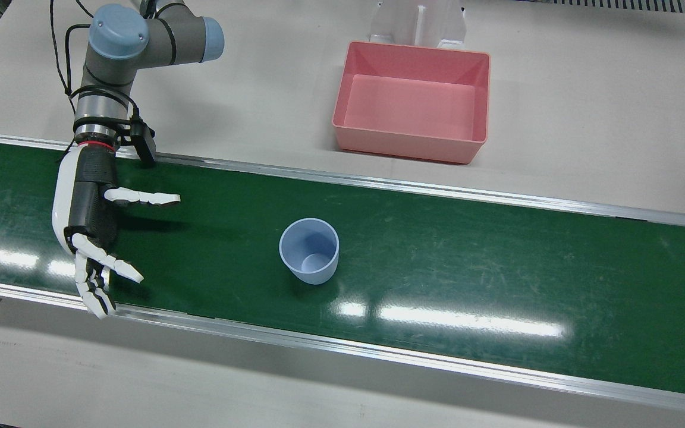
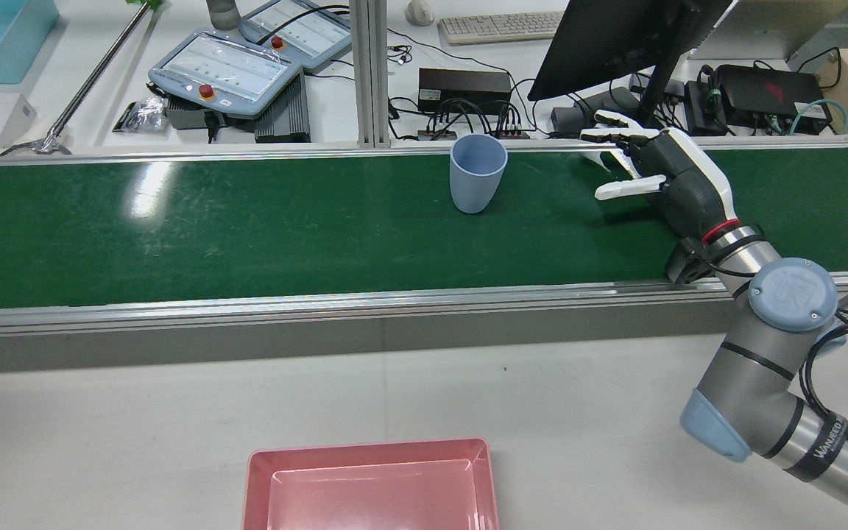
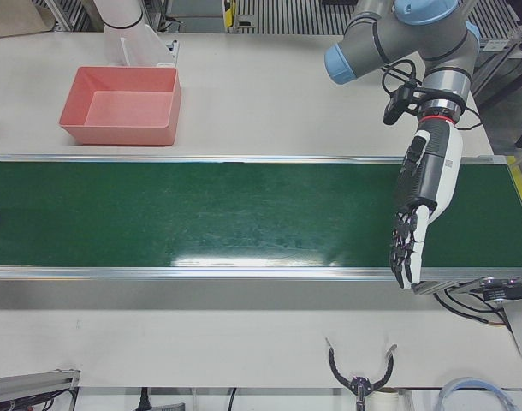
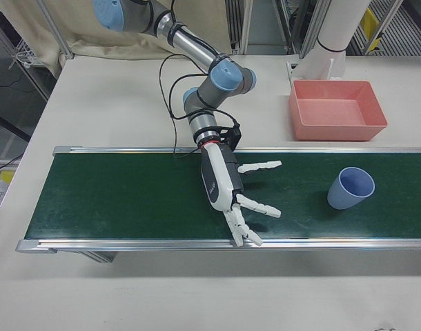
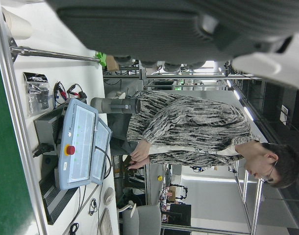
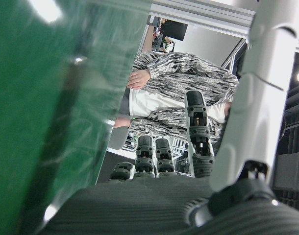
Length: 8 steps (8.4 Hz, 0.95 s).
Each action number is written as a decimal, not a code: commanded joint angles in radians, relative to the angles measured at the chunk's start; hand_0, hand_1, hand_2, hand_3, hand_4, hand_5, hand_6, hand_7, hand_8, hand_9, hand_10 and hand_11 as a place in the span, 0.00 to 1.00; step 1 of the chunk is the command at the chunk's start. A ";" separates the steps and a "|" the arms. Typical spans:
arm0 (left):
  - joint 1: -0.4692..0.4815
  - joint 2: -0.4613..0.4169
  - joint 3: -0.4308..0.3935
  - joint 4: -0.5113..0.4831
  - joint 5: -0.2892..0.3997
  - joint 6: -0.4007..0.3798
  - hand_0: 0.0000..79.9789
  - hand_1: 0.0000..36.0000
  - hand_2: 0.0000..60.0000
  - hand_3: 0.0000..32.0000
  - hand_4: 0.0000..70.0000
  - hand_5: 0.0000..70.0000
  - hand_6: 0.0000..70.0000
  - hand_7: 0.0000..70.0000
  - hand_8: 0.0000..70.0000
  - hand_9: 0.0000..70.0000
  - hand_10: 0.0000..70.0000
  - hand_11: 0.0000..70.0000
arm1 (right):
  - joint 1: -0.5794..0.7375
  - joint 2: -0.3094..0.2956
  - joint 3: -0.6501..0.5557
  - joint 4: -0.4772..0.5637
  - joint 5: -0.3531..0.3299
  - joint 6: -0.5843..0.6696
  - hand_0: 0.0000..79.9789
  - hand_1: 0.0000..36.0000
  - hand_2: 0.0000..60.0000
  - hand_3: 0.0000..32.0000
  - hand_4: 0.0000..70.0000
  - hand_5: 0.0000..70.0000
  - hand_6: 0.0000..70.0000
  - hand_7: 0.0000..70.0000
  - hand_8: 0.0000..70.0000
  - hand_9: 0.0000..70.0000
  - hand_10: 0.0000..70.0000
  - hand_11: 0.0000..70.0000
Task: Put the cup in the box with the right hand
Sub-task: 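Hold the right hand still as the blue cup rides toward it, then close the right hand fingers around the blue cup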
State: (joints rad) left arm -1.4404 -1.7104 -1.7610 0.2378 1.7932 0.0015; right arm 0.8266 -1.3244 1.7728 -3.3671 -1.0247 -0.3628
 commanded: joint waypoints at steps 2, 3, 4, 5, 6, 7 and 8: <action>0.000 0.000 0.000 0.000 0.000 0.000 0.00 0.00 0.00 0.00 0.00 0.00 0.00 0.00 0.00 0.00 0.00 0.00 | -0.001 0.002 -0.001 0.000 0.000 -0.004 0.72 0.44 0.00 0.00 0.40 0.09 0.09 0.31 0.15 0.27 0.04 0.08; 0.000 0.000 0.000 0.000 0.000 0.000 0.00 0.00 0.00 0.00 0.00 0.00 0.00 0.00 0.00 0.00 0.00 0.00 | -0.001 0.002 -0.001 -0.002 0.000 -0.004 0.71 0.49 0.10 0.00 0.37 0.10 0.09 0.32 0.15 0.28 0.04 0.08; 0.000 0.000 0.000 -0.002 0.000 0.000 0.00 0.00 0.00 0.00 0.00 0.00 0.00 0.00 0.00 0.00 0.00 0.00 | -0.001 0.002 -0.001 -0.002 0.000 -0.004 0.71 0.49 0.10 0.00 0.37 0.10 0.09 0.32 0.15 0.28 0.04 0.08; 0.000 0.000 0.000 0.000 0.000 0.000 0.00 0.00 0.00 0.00 0.00 0.00 0.00 0.00 0.00 0.00 0.00 0.00 | -0.001 0.004 0.000 -0.002 0.002 -0.004 0.69 0.55 0.20 0.00 0.35 0.09 0.09 0.33 0.15 0.28 0.04 0.08; 0.000 0.000 0.000 0.000 0.000 0.000 0.00 0.00 0.00 0.00 0.00 0.00 0.00 0.00 0.00 0.00 0.00 0.00 | -0.001 0.005 -0.001 -0.003 0.005 -0.004 0.71 0.50 0.10 0.00 0.39 0.09 0.10 0.33 0.16 0.29 0.04 0.08; 0.000 0.000 0.000 0.000 0.000 0.000 0.00 0.00 0.00 0.00 0.00 0.00 0.00 0.00 0.00 0.00 0.00 0.00 | -0.001 0.005 -0.001 -0.006 0.009 -0.004 0.72 0.48 0.05 0.00 0.45 0.09 0.10 0.36 0.17 0.31 0.04 0.08; 0.000 0.000 0.000 0.000 0.000 0.000 0.00 0.00 0.00 0.00 0.00 0.00 0.00 0.00 0.00 0.00 0.00 0.00 | -0.001 0.004 -0.001 -0.006 0.011 -0.004 0.73 0.47 0.00 0.00 0.51 0.09 0.11 0.40 0.18 0.32 0.04 0.09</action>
State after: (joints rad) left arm -1.4404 -1.7104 -1.7610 0.2376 1.7932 0.0015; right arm 0.8253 -1.3199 1.7721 -3.3709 -1.0194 -0.3666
